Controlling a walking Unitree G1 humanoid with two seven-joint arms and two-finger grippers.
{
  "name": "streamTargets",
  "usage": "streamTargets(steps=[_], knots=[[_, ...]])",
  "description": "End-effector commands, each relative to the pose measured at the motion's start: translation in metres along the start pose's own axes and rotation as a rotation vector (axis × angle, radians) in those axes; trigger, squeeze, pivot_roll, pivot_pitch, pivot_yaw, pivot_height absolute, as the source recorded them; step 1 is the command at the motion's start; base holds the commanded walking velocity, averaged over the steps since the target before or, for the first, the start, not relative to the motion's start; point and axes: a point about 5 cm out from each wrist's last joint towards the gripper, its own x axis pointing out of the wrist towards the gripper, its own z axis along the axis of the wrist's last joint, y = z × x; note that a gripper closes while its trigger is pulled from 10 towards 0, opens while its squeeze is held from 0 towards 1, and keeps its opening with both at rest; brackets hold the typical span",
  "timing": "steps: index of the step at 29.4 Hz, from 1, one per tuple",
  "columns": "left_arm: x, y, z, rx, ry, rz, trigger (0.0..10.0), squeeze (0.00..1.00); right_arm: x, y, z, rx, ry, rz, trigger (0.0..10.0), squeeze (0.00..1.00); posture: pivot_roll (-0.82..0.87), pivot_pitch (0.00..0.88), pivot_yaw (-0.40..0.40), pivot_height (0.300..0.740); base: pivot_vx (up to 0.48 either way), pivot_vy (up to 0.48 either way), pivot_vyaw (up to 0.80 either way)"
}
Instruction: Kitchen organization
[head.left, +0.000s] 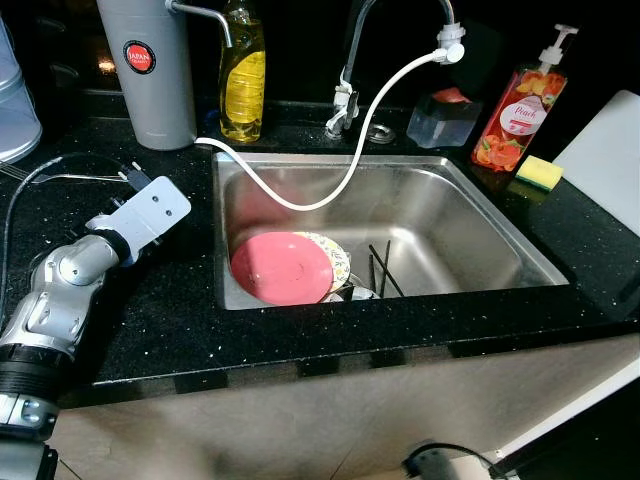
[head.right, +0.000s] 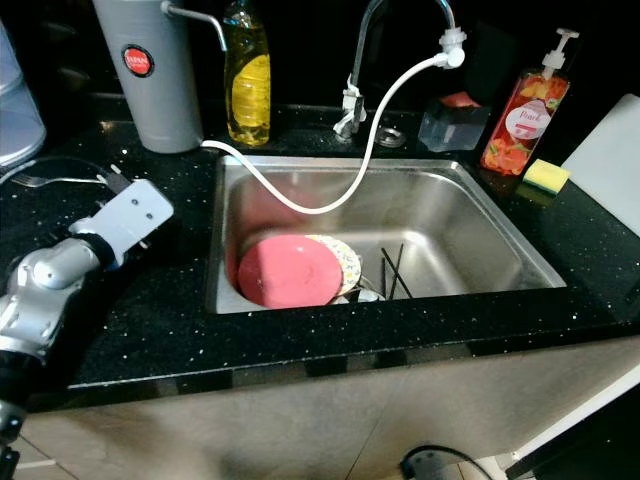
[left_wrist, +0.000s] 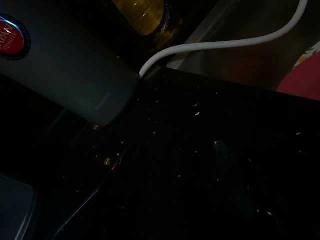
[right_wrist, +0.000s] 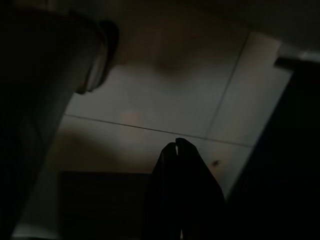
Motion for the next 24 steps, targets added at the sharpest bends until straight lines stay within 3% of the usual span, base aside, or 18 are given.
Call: streamTargets(steps=[1, 4, 11, 15, 24], knots=[[0.001, -0.009, -0.011, -0.04, 0.067, -0.004, 10.0, 0.0, 0.0, 0.001, 0.011, -0.071, -0.03, -0.005, 10.0, 0.0, 0.18, 0.0, -0.143, 0.74, 0.0, 0.0, 0.0], [0.0, -0.006, -0.015, -0.075, 0.113, 0.037, 10.0, 0.0, 0.0, 0.001, 0.023, -0.084, -0.06, -0.002, 10.0, 0.0, 0.19, 0.0, -0.145, 0.74, 0.0, 0.0, 0.0], [-0.001, -0.004, -0.019, -0.053, 0.157, 0.078, 10.0, 0.0, 0.0, -0.003, 0.03, -0.091, -0.078, -0.017, 10.0, 0.0, 0.19, 0.0, -0.136, 0.74, 0.0, 0.0, 0.0], [-0.002, -0.002, -0.025, -0.052, 0.233, 0.143, 10.0, 0.0, -0.001, -0.006, 0.02, -0.084, -0.057, -0.029, 10.0, 0.0, 0.19, 0.0, -0.124, 0.74, 0.0, 0.0, 0.0], [-0.003, -0.002, -0.025, -0.053, 0.242, 0.163, 10.0, 0.0, 0.0, -0.001, 0.006, -0.07, -0.028, -0.029, 10.0, 0.0, 0.19, 0.0, -0.1, 0.74, 0.0, 0.0, 0.0]])
